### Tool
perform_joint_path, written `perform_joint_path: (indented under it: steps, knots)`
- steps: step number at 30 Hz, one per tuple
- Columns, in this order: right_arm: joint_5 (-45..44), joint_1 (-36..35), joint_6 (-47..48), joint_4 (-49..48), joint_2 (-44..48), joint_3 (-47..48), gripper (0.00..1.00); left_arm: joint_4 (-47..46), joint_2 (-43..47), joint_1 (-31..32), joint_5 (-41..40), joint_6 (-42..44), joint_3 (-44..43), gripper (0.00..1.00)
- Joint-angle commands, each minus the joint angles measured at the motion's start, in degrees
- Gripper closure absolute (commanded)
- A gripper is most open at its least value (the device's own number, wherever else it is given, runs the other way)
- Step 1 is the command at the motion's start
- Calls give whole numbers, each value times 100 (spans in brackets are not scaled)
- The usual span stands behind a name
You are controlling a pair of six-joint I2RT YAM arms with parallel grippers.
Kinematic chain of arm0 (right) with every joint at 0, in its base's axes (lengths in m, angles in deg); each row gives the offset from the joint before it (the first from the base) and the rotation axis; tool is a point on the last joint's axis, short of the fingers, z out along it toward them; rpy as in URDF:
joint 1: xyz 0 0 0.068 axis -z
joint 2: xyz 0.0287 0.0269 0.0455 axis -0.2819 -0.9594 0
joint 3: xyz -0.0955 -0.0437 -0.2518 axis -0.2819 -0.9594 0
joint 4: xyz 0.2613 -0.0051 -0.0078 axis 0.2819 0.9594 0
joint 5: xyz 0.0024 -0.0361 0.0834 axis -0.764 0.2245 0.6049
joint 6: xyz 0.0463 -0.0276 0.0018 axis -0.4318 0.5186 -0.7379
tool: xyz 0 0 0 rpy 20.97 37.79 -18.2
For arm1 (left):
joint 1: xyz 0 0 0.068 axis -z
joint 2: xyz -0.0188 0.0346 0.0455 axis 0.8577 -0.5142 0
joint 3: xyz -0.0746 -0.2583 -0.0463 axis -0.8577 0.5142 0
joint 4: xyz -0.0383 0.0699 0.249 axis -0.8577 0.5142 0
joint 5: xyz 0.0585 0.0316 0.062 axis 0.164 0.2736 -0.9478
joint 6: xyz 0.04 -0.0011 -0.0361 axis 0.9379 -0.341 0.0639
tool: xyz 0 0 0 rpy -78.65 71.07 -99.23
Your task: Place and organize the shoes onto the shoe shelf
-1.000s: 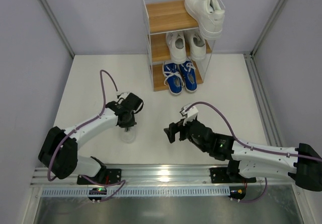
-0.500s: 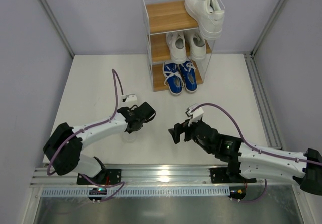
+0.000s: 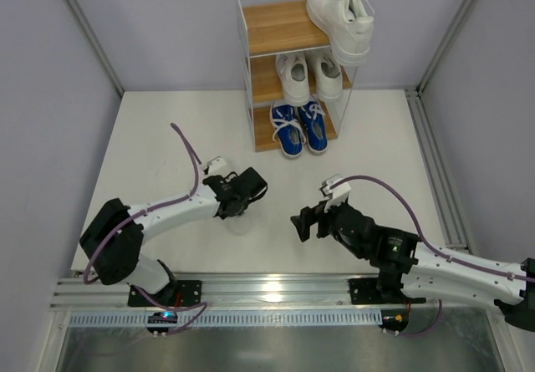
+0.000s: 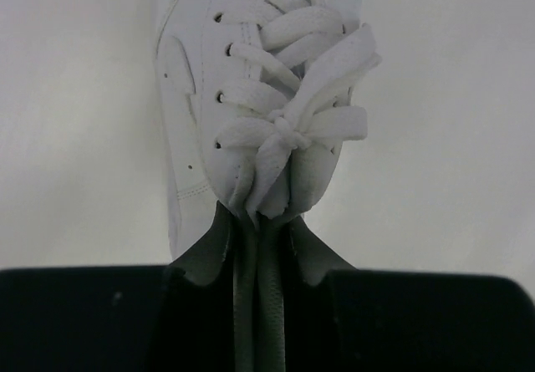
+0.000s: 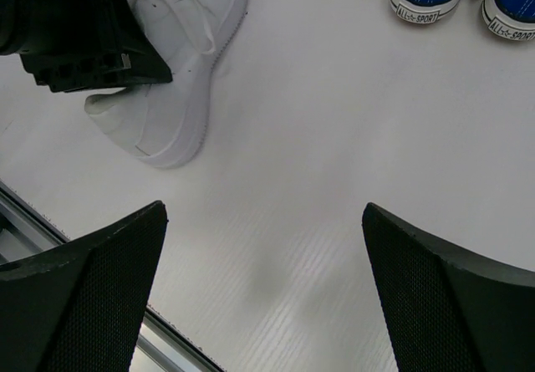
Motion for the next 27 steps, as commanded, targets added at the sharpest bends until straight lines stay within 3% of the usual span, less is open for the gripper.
perform_joint_path:
  steps: [1,7,20,23,24,27]
  knots:
    - [-190,-21,-74,160,138,3,1,-2759,72,405,1572,-1275,-634,100]
    - [-269,-21,-30,143,173,-49,0,-2346,354,405,1212,-1266,-731,99]
    - [-339,-12,-179,275,252,-128,0,-2230,-691,414,1632,-1223,-1162,100]
    - [-374,-21,-197,319,296,-129,0,-2440,-859,414,1852,-1170,-1101,77]
    - [-383,-21,-206,336,305,-120,0,-2546,-964,414,2070,-1170,-1065,60]
    - [-392,-21,-214,380,314,-111,0,-2784,-1061,432,2265,-1161,-1012,29]
